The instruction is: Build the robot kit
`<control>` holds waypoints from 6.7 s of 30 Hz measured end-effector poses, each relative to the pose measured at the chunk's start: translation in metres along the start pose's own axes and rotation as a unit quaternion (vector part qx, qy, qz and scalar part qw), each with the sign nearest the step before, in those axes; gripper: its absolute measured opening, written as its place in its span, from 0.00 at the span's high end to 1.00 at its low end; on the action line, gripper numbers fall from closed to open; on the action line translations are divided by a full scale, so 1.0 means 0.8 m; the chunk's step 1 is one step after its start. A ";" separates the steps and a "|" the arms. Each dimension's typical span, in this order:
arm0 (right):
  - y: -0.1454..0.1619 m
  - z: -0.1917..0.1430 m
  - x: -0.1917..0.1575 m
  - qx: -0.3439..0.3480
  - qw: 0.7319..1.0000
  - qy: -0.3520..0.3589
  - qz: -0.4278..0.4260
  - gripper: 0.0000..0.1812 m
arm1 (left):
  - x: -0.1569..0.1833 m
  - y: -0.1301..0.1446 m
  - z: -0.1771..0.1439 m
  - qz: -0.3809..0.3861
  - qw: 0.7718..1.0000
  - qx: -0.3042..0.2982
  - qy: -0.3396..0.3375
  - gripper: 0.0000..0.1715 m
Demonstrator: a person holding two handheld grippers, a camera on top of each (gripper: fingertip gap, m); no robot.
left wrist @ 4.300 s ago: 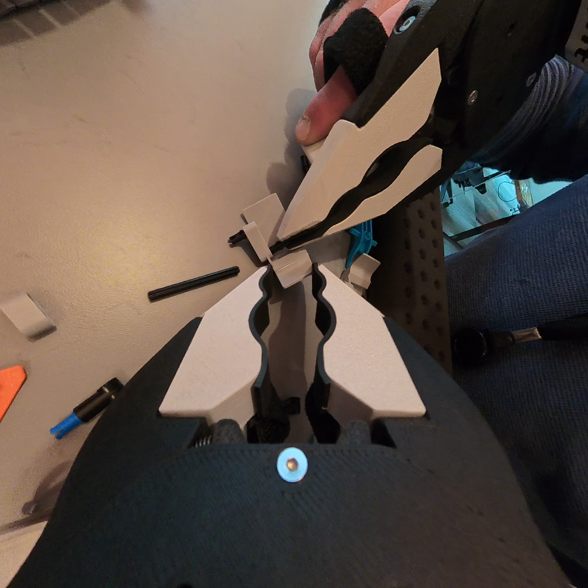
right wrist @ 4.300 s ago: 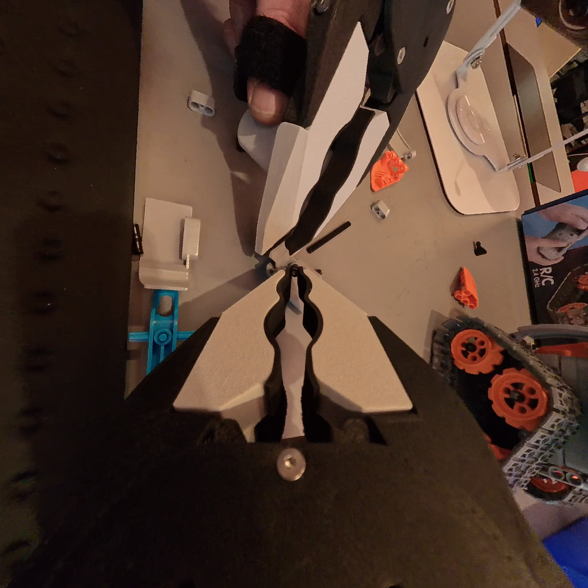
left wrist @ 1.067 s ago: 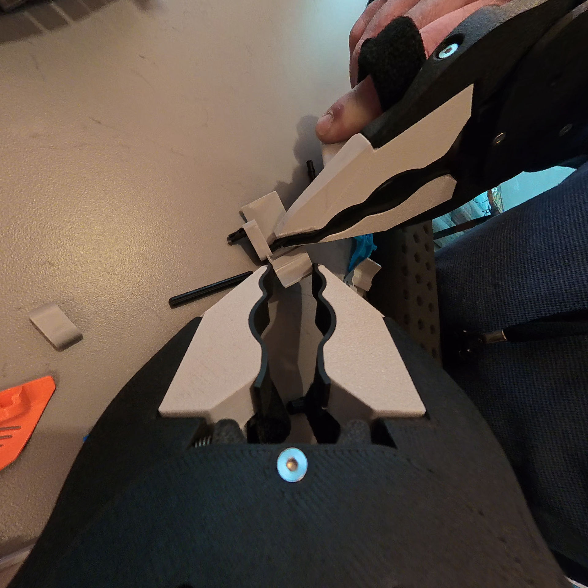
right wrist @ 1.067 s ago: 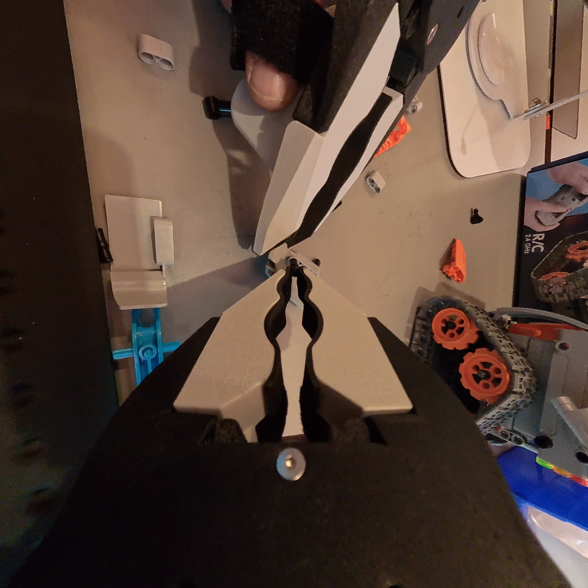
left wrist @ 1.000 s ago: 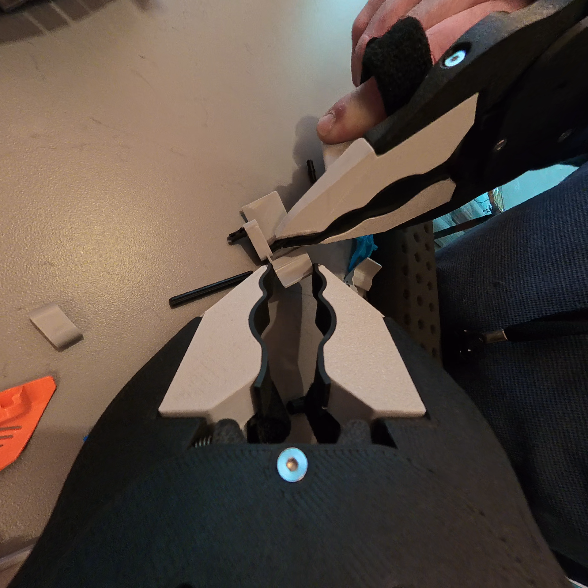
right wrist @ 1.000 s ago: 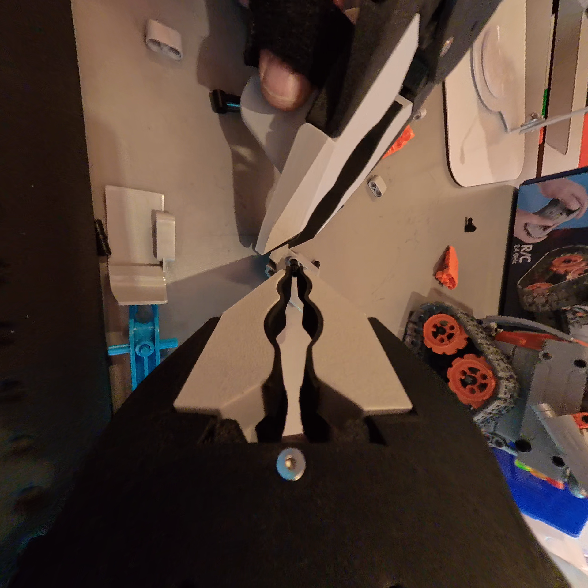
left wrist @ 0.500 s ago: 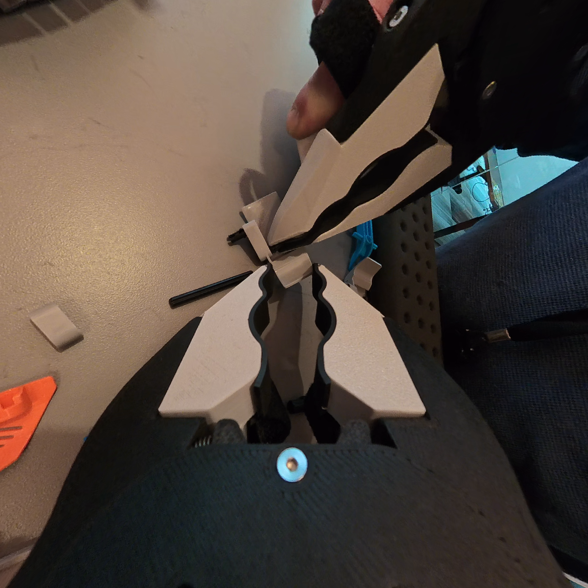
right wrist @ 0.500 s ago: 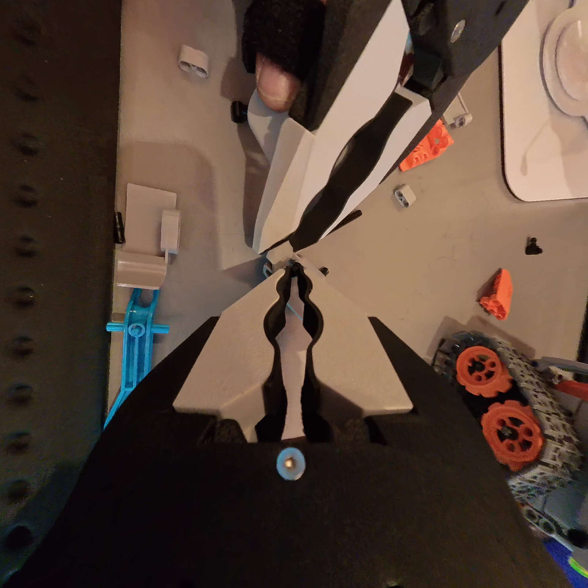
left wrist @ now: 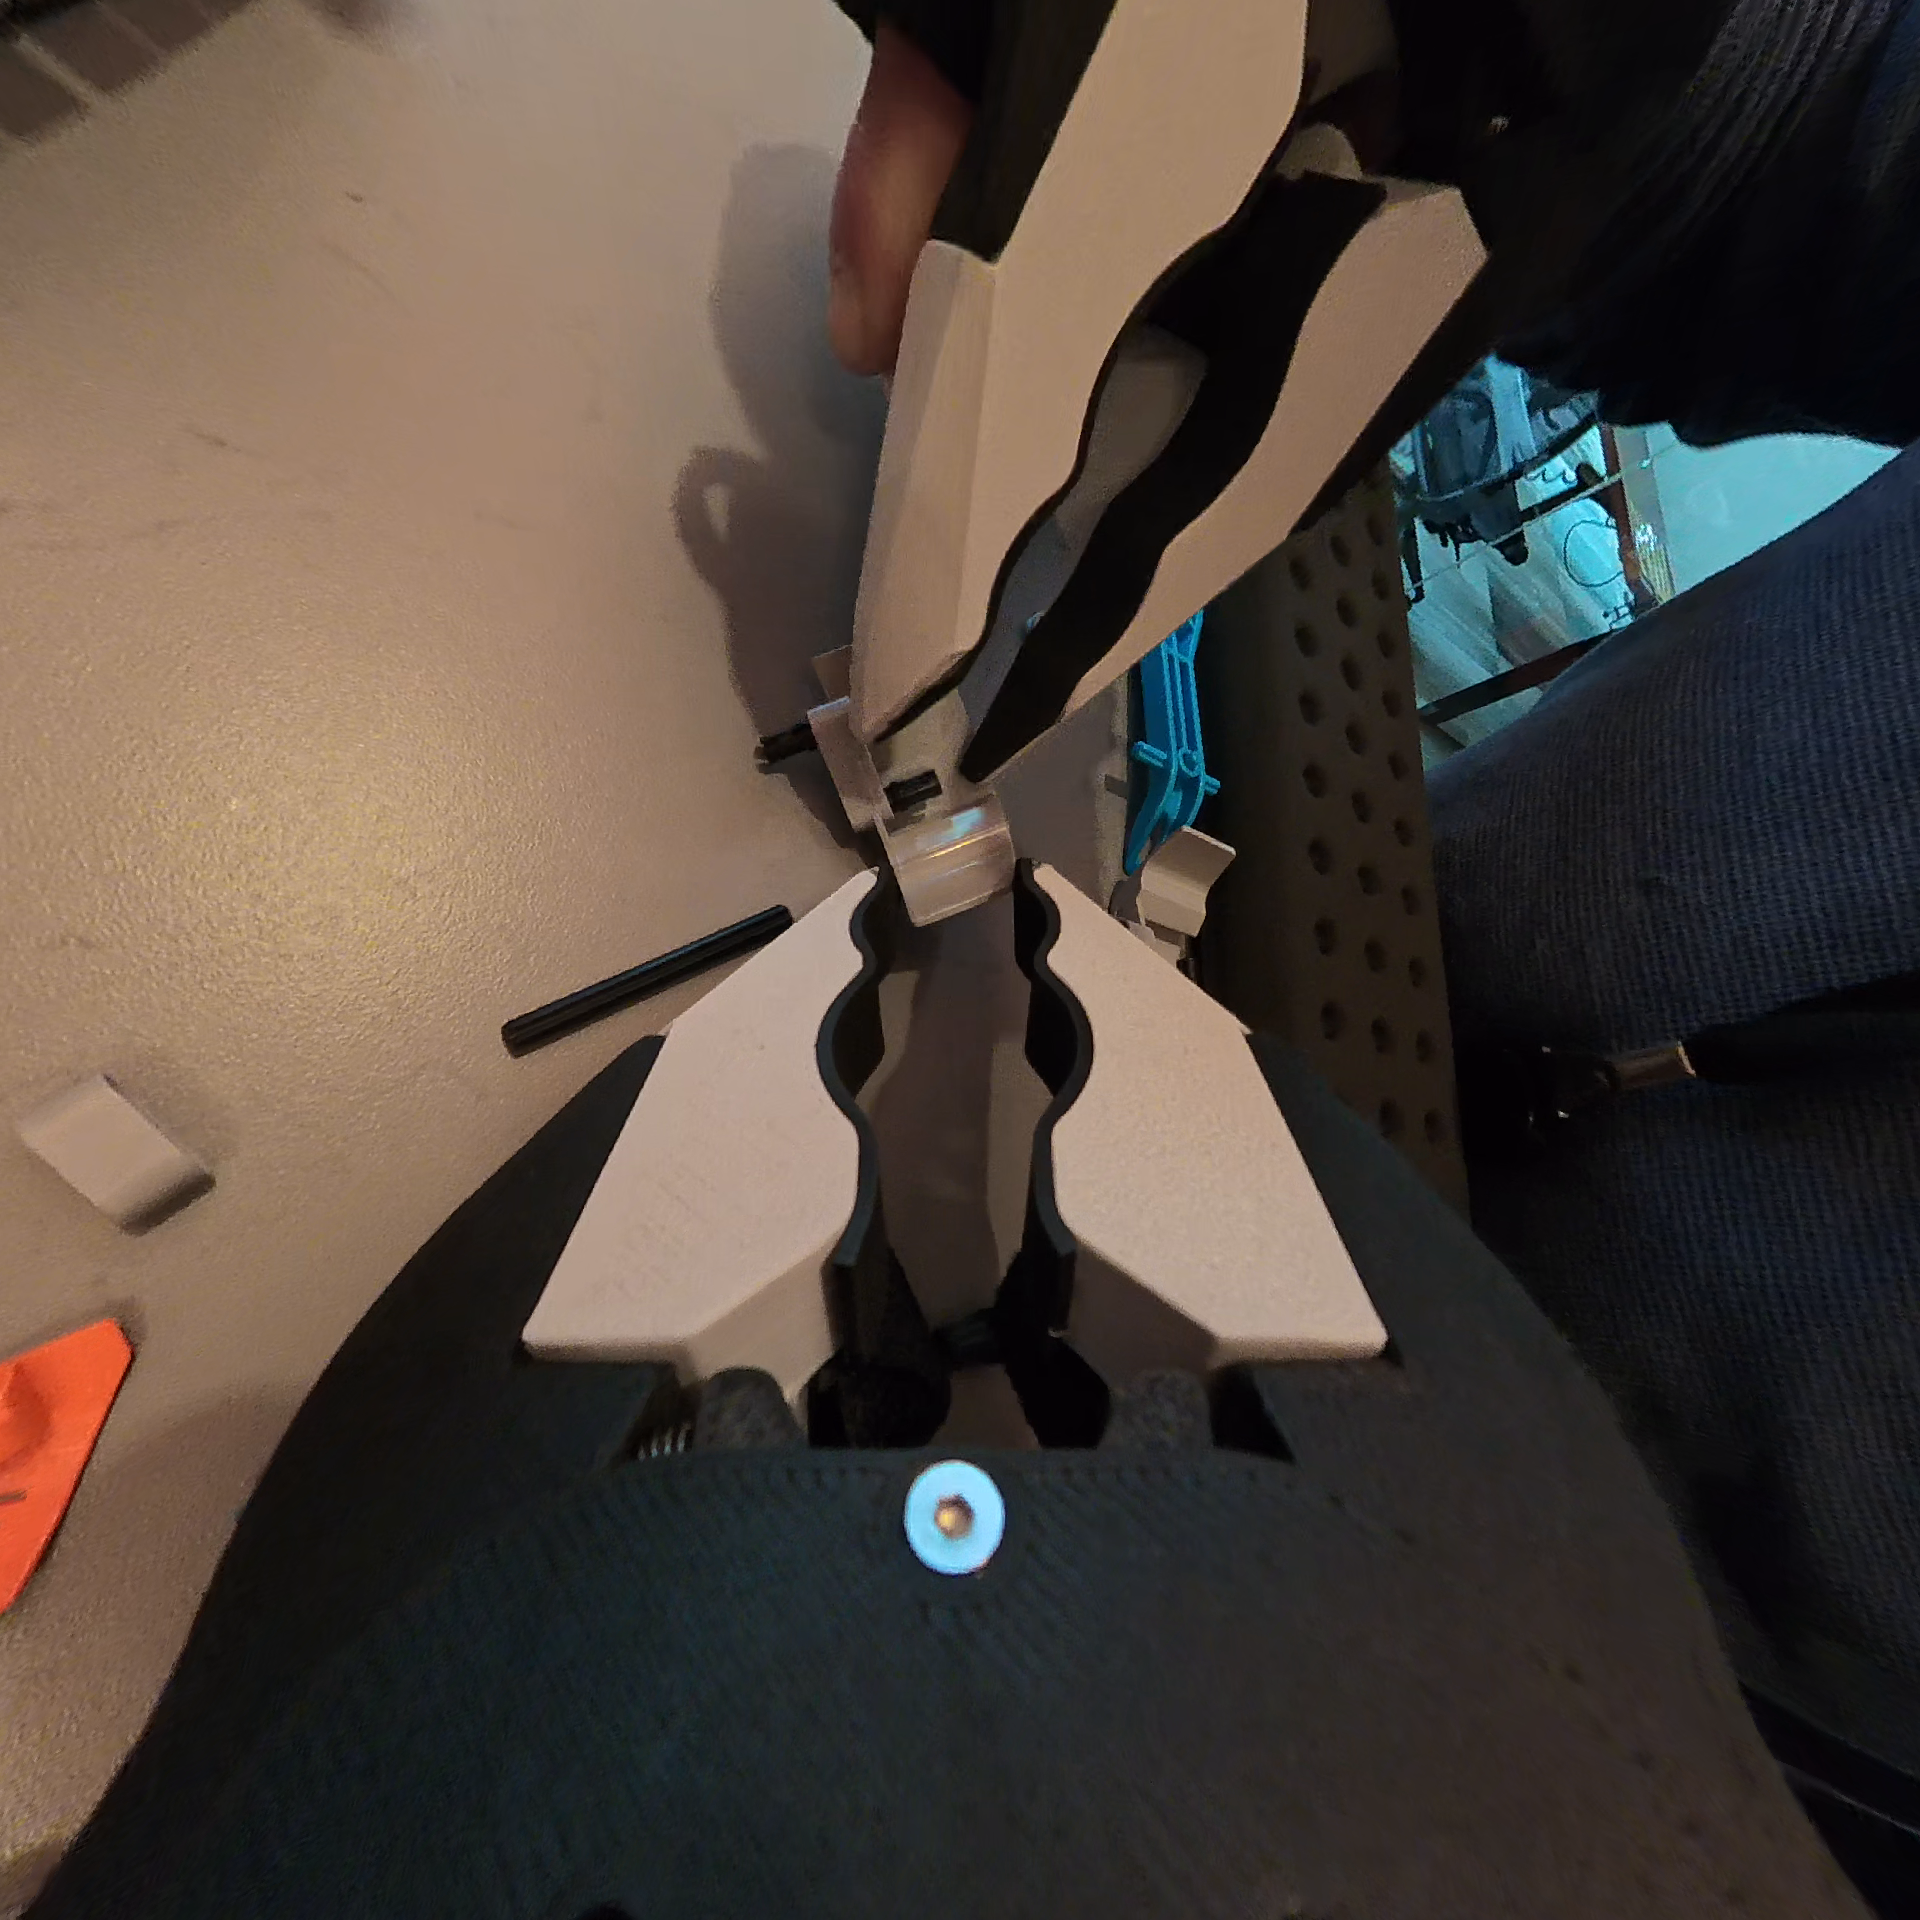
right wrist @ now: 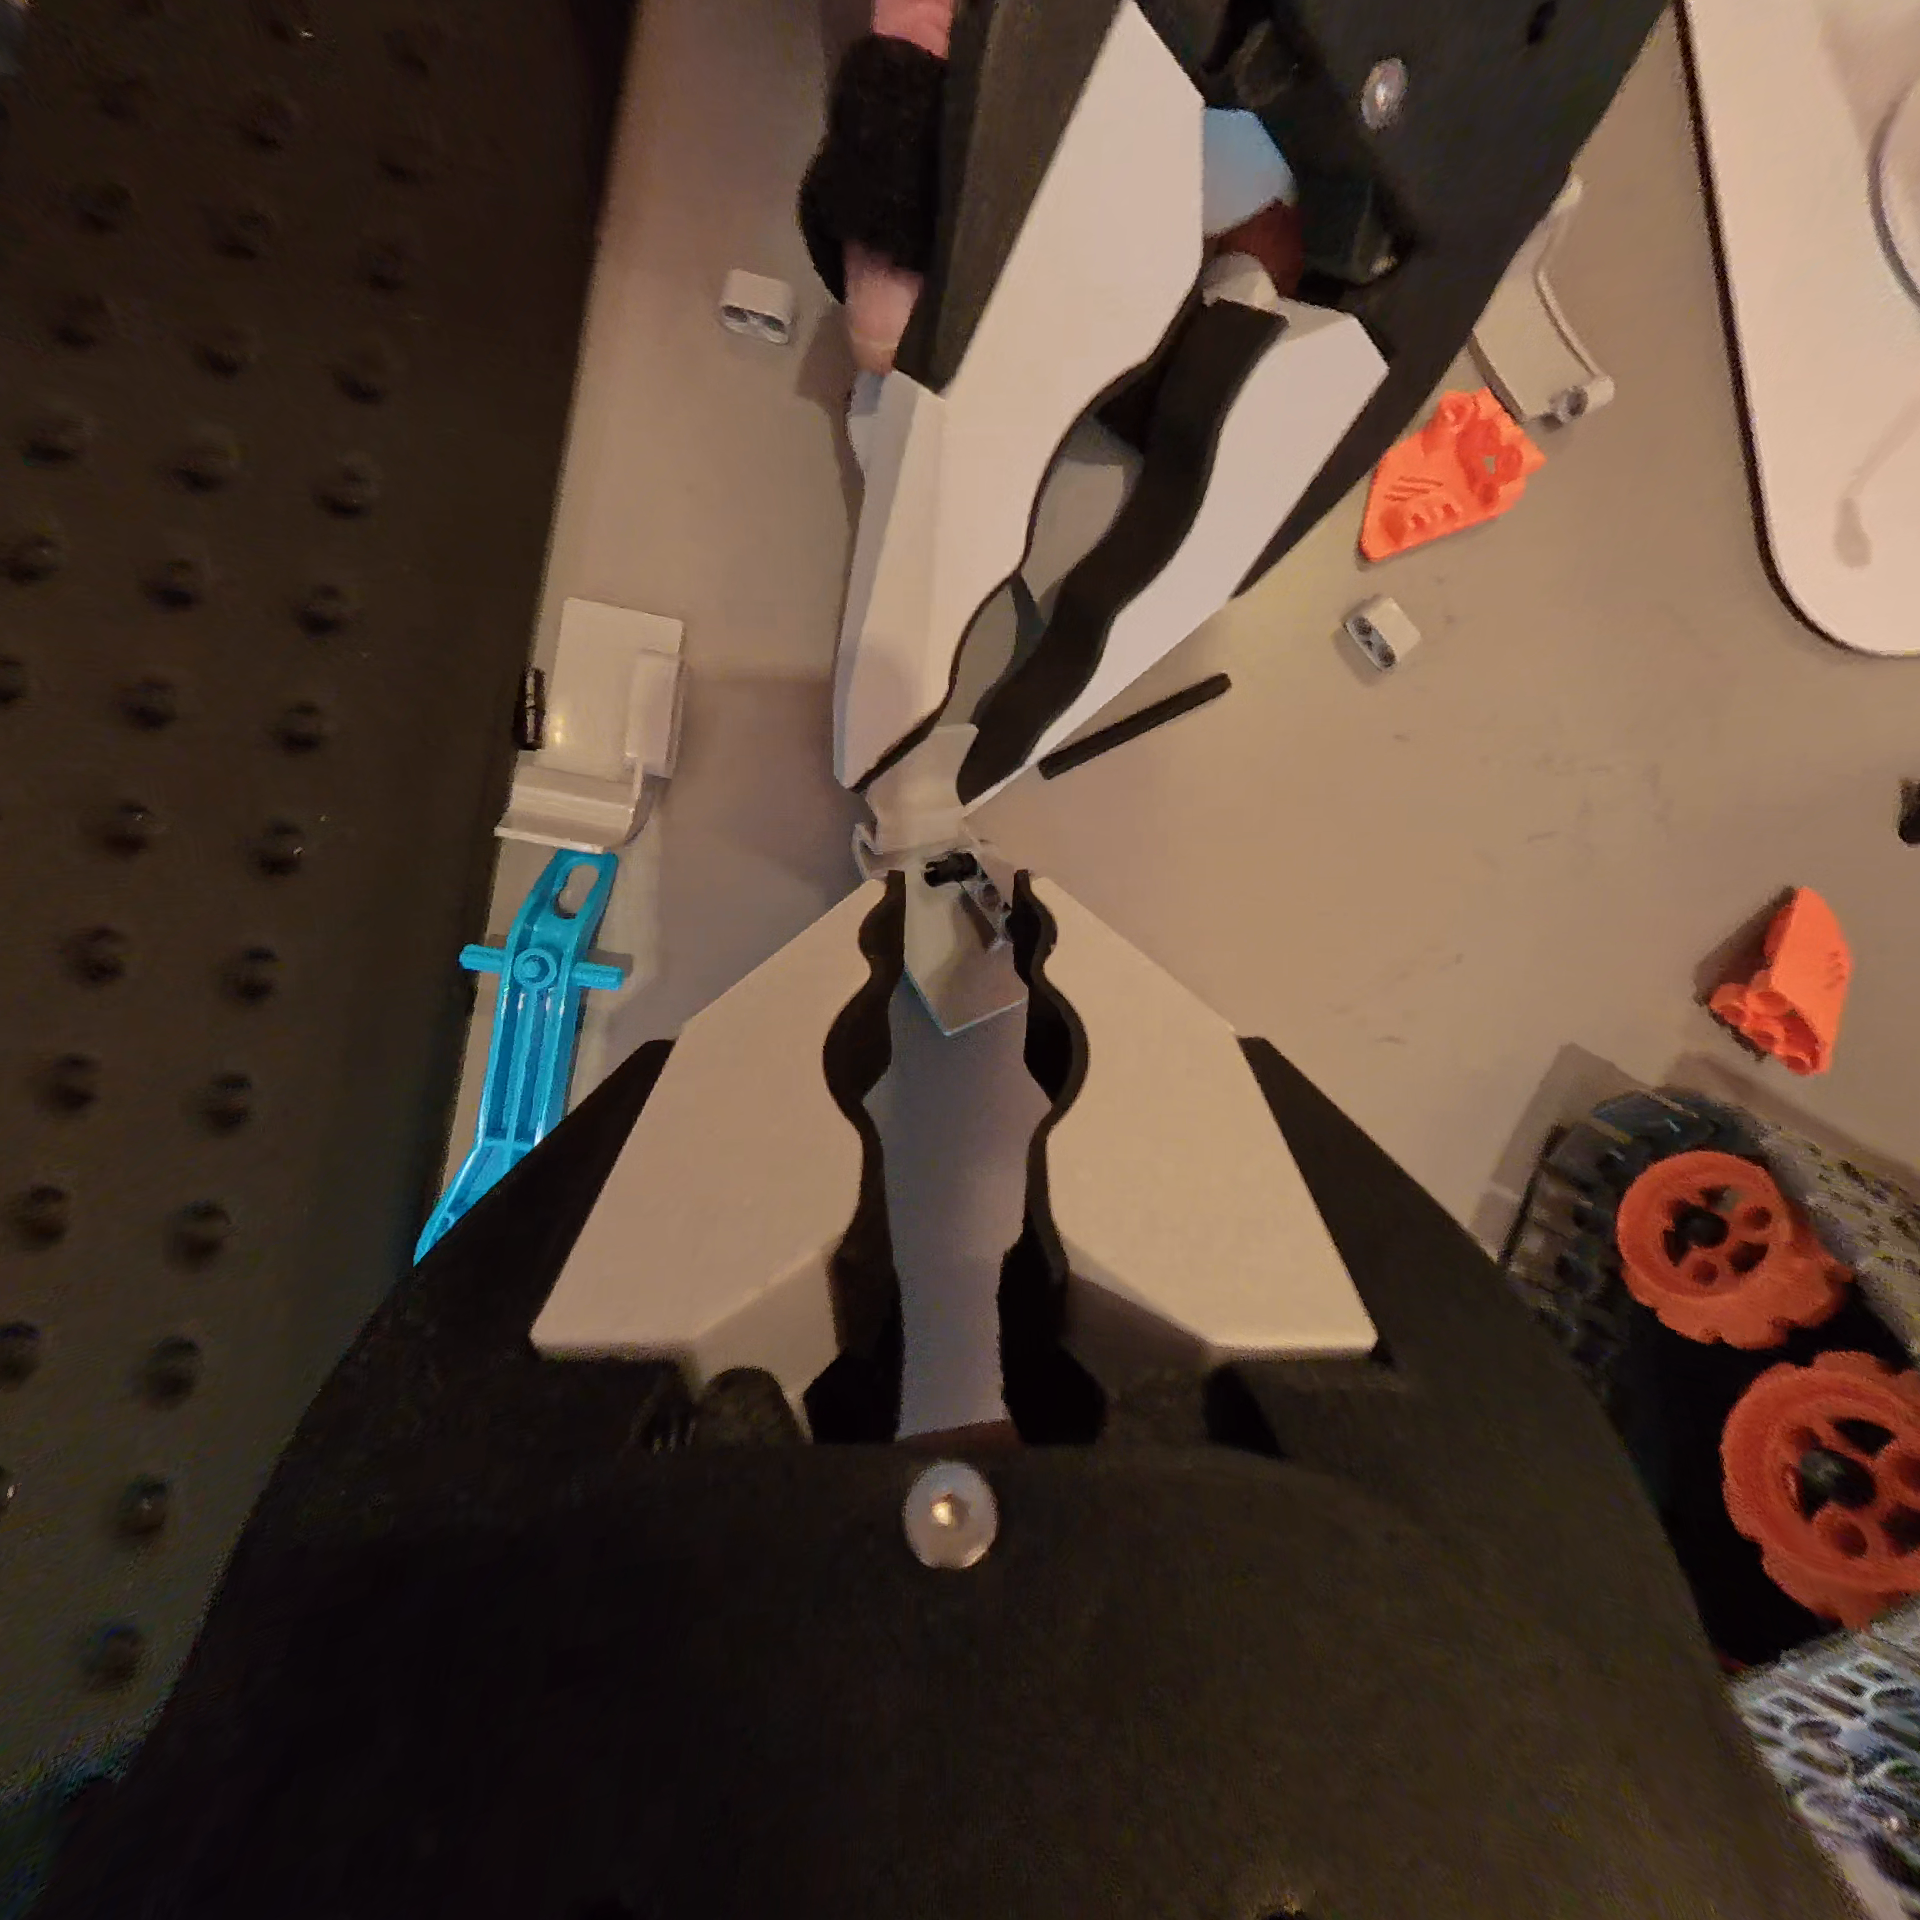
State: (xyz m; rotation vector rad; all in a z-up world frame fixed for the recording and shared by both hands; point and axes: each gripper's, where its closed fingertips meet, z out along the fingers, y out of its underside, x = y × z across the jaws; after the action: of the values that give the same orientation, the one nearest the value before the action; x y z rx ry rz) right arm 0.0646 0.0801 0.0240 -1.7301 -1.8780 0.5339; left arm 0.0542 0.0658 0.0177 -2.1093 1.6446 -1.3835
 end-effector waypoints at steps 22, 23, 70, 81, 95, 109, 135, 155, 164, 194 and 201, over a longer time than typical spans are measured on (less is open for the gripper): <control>0.007 0.012 -0.010 0.001 0.994 -0.077 0.072 0.92 | 0.000 0.003 0.006 0.148 0.983 -0.064 -0.092 0.88; 0.007 0.011 -0.009 0.003 0.995 -0.068 0.072 0.92 | 0.000 0.002 0.005 0.146 0.983 -0.060 -0.092 0.88; 0.030 -0.025 -0.004 0.040 0.966 0.079 0.242 0.84 | -0.010 -0.020 -0.016 0.104 0.990 0.005 -0.091 0.85; 0.026 -0.022 -0.009 0.044 0.965 0.085 0.244 0.85 | -0.007 -0.013 -0.020 0.094 0.993 0.001 -0.073 0.84; 0.036 -0.026 -0.008 0.045 0.964 0.093 0.245 0.83 | -0.001 -0.015 -0.012 0.099 0.991 -0.011 -0.087 0.82; 0.031 -0.055 -0.027 0.052 0.969 0.076 0.227 0.83 | -0.012 -0.023 -0.071 0.102 0.982 0.018 -0.159 0.83; -0.003 -0.062 -0.024 0.151 0.948 0.085 0.266 0.87 | 0.026 0.011 -0.012 0.122 0.978 0.035 -0.167 0.96; -0.050 -0.086 0.014 0.306 0.890 0.119 0.316 1.00 | 0.034 -0.091 -0.061 0.119 0.930 0.265 -0.225 0.97; -0.049 -0.089 0.021 0.298 0.896 0.125 0.305 1.00 | 0.028 -0.096 -0.066 0.124 0.924 0.278 -0.233 0.97; -0.044 -0.125 -0.006 0.256 0.952 0.075 0.152 0.87 | 0.053 -0.100 -0.040 0.209 0.958 0.175 -0.085 0.88; -0.001 -0.129 -0.003 0.214 0.959 0.072 0.171 0.87 | 0.025 -0.077 -0.034 0.196 0.965 0.118 -0.131 0.87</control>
State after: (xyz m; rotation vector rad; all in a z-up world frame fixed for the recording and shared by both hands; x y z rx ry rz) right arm 0.1279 0.0715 0.1047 -1.7414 -1.2487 0.8502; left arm 0.0781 0.0849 0.0809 -1.6392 1.5874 -1.0649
